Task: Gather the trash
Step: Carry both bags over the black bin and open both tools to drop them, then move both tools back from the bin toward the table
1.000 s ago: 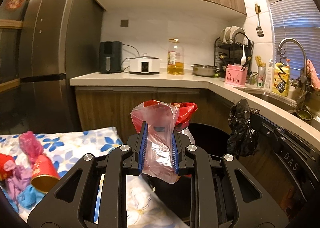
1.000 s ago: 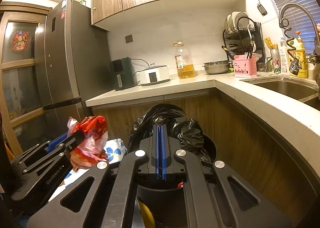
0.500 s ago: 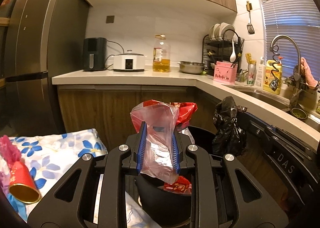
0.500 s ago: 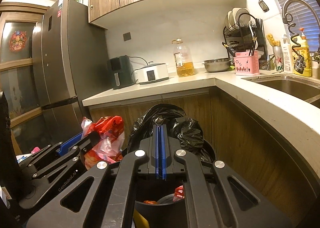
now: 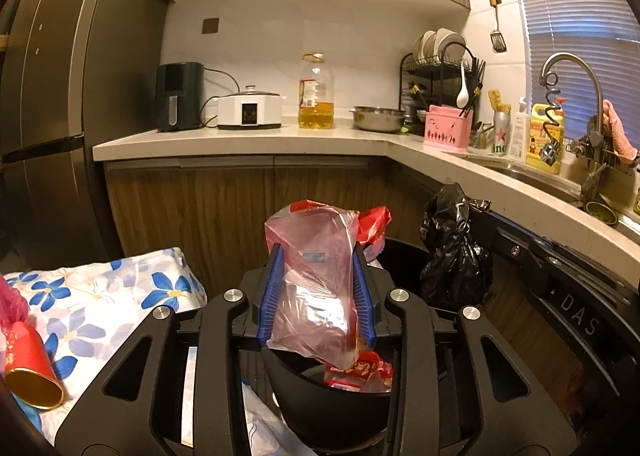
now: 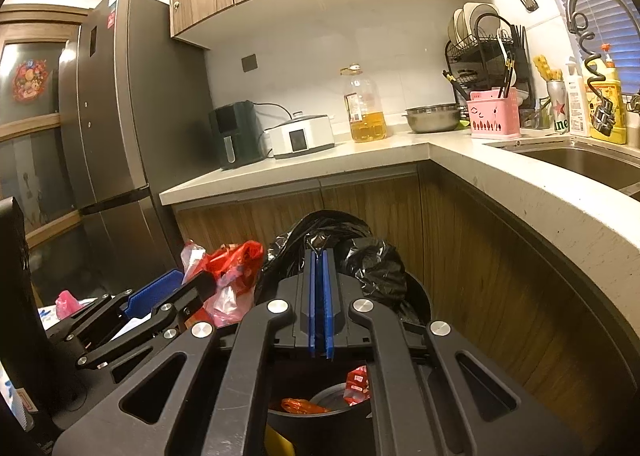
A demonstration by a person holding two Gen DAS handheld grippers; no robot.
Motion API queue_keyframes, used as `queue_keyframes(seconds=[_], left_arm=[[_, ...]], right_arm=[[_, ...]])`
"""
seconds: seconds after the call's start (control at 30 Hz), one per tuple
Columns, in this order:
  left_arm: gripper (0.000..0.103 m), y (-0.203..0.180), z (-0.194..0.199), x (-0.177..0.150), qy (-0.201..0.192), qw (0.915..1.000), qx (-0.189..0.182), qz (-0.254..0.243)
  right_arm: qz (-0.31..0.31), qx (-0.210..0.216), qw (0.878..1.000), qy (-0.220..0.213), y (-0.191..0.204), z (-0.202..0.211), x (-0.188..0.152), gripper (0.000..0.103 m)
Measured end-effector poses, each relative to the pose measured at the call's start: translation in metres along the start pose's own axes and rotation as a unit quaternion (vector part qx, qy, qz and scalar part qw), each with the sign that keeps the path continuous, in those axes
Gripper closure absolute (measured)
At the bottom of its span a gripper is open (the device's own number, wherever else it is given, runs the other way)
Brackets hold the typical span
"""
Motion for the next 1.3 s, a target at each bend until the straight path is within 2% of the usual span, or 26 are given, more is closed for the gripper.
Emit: queue_keyframes(seconds=[0.17,0.4,0.57,0.73,0.87,0.97,1.07,1.3], left_arm=[[0.052,0.004,-0.002,-0.003,0.005,0.9999,0.0,0.009],[0.046,0.013,-0.001,-0.006,0.006,0.9997,0.007,0.021],[0.037,0.025,0.012,-0.006,0.003,0.9993,0.023,0.028],[0.027,0.037,0.034,-0.009,0.003,0.9983,0.05,0.029],[0.016,0.048,0.061,-0.012,-0.001,0.9966,0.073,0.038],[0.011,0.057,0.084,-0.014,-0.006,0.9952,0.088,0.044],[0.009,0.065,0.106,-0.017,-0.01,0.9935,0.101,0.051],[0.007,0.084,0.154,-0.023,-0.022,0.988,0.146,0.046]], right_arm=[[-0.006,-0.003,1.0,0.005,-0.004,-0.003,-0.002,0.098],[-0.005,-0.007,1.0,0.014,-0.006,-0.008,-0.006,0.097],[-0.008,-0.01,1.0,0.015,-0.006,-0.007,-0.009,0.076],[-0.012,-0.014,1.0,0.015,-0.006,0.0,-0.011,0.061],[-0.019,-0.016,1.0,0.013,-0.003,0.013,-0.013,0.042],[-0.02,-0.021,1.0,0.009,0.002,0.025,-0.016,0.033],[-0.017,-0.023,1.0,0.006,0.009,0.038,-0.019,0.028],[-0.017,-0.016,1.0,-0.001,0.029,0.067,-0.021,0.024]])
Point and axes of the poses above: each gripper's, at about its wrist camera, not at the fingertips, and z roughly against the way its jaws point, y to its left, x to its top, the point moved 3 cm from there along -z, roughly the way its jaws point, and after that the axes turned 8 degrees about -y, right-handed, at the moved point
